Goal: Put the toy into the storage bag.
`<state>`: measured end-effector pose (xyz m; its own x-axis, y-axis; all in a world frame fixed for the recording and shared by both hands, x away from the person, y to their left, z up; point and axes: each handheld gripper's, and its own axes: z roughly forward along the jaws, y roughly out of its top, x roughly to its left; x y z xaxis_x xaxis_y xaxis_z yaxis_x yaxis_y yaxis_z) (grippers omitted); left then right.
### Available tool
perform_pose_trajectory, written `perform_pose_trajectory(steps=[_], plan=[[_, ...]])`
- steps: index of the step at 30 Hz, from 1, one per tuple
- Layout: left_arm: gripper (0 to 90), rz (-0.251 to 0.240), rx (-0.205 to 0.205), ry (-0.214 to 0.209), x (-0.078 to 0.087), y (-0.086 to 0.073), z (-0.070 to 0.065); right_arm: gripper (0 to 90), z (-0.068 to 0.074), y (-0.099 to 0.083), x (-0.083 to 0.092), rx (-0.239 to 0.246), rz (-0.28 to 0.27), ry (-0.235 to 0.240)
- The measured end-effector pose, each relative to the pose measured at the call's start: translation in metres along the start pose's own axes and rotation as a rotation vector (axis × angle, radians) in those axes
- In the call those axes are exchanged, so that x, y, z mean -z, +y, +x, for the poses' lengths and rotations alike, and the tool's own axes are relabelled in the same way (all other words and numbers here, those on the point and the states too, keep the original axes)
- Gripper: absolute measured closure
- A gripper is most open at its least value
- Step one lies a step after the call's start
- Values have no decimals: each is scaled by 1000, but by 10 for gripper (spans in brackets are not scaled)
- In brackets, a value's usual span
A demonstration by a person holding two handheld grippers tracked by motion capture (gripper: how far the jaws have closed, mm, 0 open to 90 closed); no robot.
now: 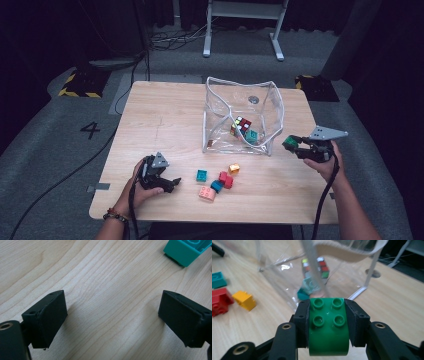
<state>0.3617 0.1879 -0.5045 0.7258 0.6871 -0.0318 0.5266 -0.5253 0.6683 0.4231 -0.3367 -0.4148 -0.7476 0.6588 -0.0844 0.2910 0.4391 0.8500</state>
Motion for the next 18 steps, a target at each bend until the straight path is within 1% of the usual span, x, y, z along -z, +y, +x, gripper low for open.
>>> perform_pose_trajectory(steps=[2,4,5,7,12,14,15,18], plan=[[85,1,-1,1,0,0,0,592,-6,8,3,0,-1,-22],[85,0,0,-1,0,0,0,592,-12,16,5,5,4,-31],[85,0,-1,1,0,0,0,592,-14,20,6,9,5,-48],[85,1,0,0,0,0,0,592,-21,29,8,6,-11,-52],[85,0,0,0,0,0,0,592,-34,46,8,0,-14,-94],[85,0,0,0,0,0,0,592,-37,52,7,-6,-25,-96],[85,0,0,0,0,0,0,592,-39,57,7,-8,-27,-109],[85,0,0,0,0,0,0,592,-43,68,6,-6,-38,-122]])
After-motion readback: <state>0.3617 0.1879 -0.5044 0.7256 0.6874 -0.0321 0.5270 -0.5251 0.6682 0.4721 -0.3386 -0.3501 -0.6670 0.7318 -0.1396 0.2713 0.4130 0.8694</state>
